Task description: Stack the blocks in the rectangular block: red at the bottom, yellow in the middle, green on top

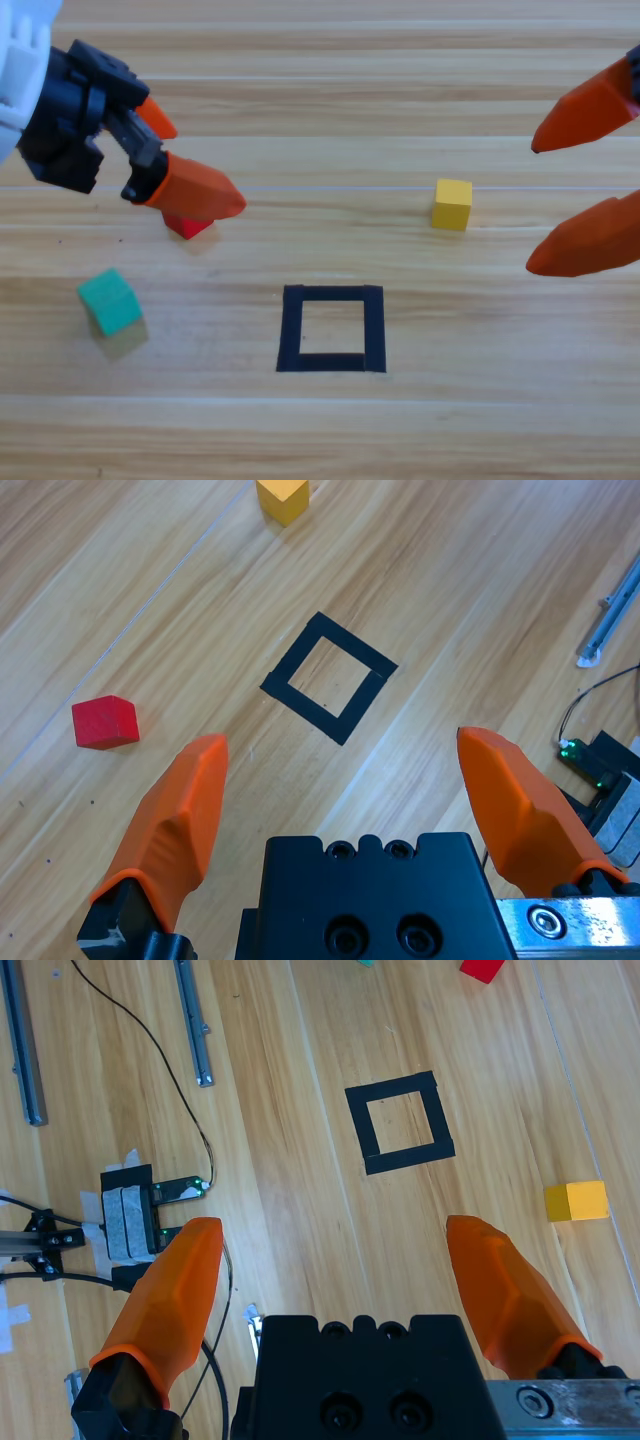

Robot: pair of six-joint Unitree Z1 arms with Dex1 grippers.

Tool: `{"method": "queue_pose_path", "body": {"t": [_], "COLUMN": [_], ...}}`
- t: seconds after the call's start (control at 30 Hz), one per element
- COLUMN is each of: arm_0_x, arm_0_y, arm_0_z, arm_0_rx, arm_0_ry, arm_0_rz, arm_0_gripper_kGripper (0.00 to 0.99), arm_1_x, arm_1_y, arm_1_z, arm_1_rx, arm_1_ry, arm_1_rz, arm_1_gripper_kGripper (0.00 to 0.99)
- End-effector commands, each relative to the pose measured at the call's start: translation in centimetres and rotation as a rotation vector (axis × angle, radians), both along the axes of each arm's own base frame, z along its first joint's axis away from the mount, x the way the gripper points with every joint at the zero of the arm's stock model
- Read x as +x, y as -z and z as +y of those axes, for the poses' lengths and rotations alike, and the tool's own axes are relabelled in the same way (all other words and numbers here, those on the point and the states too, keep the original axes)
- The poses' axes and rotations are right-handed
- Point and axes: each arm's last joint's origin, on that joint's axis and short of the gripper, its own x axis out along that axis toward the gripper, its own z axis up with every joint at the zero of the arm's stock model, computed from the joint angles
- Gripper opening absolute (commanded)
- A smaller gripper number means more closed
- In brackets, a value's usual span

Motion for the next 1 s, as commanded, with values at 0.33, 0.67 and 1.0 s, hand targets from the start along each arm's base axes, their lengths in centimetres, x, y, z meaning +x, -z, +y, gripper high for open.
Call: {"method": "queue_pose_path", "body": {"t": [0.33,0.67,1.0], "arm_0_x": [0.3,7.6,11.8], "arm_0_y": [0.7,-0.1,-0.3], "arm_0_z": [-1.0,-1.6,-1.3], "arm_0_rx": [0.029,-0.082,-0.155], "arm_0_ry": [0.004,-0.666,-0.995], "arm_0_rz": [0.037,0.253,0.396], "arm_0_gripper_kGripper": [0.977,0.974,0.973], "arm_1_x": [0.3,2.7,10.1], "arm_1_y": [1.7,2.8,10.7], "arm_1_z": [1.0,1.9,8.1], "arm_1_rx": [-0.044,-0.138,-0.29], "arm_1_ry": [0.002,0.274,0.758], "arm_1_rz": [-0.005,-0.119,-0.23], "arm_1_gripper_kGripper": [0.986,0.986,0.986]}}
